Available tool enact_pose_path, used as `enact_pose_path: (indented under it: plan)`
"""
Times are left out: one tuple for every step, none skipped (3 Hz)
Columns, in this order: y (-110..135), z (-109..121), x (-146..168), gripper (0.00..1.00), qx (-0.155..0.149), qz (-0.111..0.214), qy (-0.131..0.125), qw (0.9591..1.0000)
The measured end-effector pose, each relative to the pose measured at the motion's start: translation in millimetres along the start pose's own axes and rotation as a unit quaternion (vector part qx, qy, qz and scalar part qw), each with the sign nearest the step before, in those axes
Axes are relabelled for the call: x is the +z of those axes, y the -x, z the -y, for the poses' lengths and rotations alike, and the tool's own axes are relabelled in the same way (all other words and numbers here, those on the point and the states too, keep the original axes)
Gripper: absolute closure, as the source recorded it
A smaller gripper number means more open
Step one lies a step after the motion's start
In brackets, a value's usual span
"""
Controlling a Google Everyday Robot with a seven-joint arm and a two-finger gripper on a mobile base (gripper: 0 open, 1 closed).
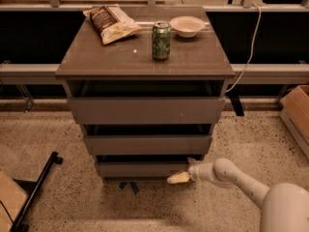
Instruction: Open bottom drawer
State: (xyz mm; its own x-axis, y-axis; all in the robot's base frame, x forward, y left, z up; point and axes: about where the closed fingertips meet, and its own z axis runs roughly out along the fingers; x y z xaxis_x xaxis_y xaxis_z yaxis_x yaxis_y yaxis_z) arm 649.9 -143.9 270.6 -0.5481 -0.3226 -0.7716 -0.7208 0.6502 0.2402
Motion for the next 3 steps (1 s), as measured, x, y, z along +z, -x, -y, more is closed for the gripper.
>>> enact_pose_path:
  plan:
    - [4, 13, 23, 0.0, -0.002, 0.02, 0.013, 0.9997]
    - [0, 26, 51, 0.0, 0.009, 0.026, 0.033, 0.9991]
    - [-15, 30, 75, 0.19, 0.039, 0.019, 0.058, 0.9974]
